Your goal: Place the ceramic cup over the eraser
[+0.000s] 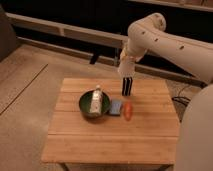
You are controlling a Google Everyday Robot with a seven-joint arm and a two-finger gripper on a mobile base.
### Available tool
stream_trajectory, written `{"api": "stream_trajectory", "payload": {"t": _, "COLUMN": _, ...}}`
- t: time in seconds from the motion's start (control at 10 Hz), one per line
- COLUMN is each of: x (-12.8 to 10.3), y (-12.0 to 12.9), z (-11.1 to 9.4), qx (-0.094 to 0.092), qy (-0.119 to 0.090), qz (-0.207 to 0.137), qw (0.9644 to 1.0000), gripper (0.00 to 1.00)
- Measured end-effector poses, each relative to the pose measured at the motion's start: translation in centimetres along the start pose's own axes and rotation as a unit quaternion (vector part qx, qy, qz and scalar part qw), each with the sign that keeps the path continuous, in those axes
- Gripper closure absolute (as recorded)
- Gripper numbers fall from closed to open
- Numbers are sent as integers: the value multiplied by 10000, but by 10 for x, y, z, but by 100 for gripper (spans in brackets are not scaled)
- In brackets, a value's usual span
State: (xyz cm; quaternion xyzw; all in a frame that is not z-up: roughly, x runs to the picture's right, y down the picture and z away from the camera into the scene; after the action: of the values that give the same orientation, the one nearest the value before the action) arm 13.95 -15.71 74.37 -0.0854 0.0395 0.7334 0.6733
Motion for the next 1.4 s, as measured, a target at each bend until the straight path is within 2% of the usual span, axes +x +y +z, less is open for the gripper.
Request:
{"api": "stream_trajectory", "payload": {"t": 0.2, "x": 2, "y": -14, "z": 2, "qx": -14, "qy": 166, "qz": 76, "qw": 9998, "gripper": 100}}
{"api": "stream_trajectory", "payload": {"t": 0.3, "x": 0, "y": -23, "z": 1, "qx": 96, "qy": 200, "qz": 35, "qw": 9997, "gripper": 100}}
{"api": "stream_trajectory", "payload": {"t": 0.4, "x": -3, "y": -33, "z": -1, "qx": 309, "qy": 232, "qz": -67, "qw": 9992, "gripper": 100}}
{"api": "stream_trajectory", "payload": {"t": 0.6, "x": -10, "y": -46, "z": -7, "qx": 829, "qy": 270, "qz": -387, "qw": 9954, "gripper": 100}}
{"api": "stream_trajectory", "payload": {"t": 0.7, "x": -11, "y": -48, "z": -6, "qx": 997, "qy": 304, "qz": -502, "qw": 9933, "gripper": 100}}
{"api": "stream_trajectory", "payload": {"t": 0.8, "x": -10, "y": -49, "z": -4, "qx": 1084, "qy": 329, "qz": -556, "qw": 9920, "gripper": 100}}
{"api": "stream_trajectory", "payload": {"t": 1.1, "x": -9, "y": -47, "z": 7, "qx": 1149, "qy": 312, "qz": -594, "qw": 9911, "gripper": 100}}
{"api": "stream_trajectory", "payload": {"t": 1.4, "x": -12, "y": -39, "z": 17, "qx": 986, "qy": 177, "qz": -578, "qw": 9933, "gripper": 100}}
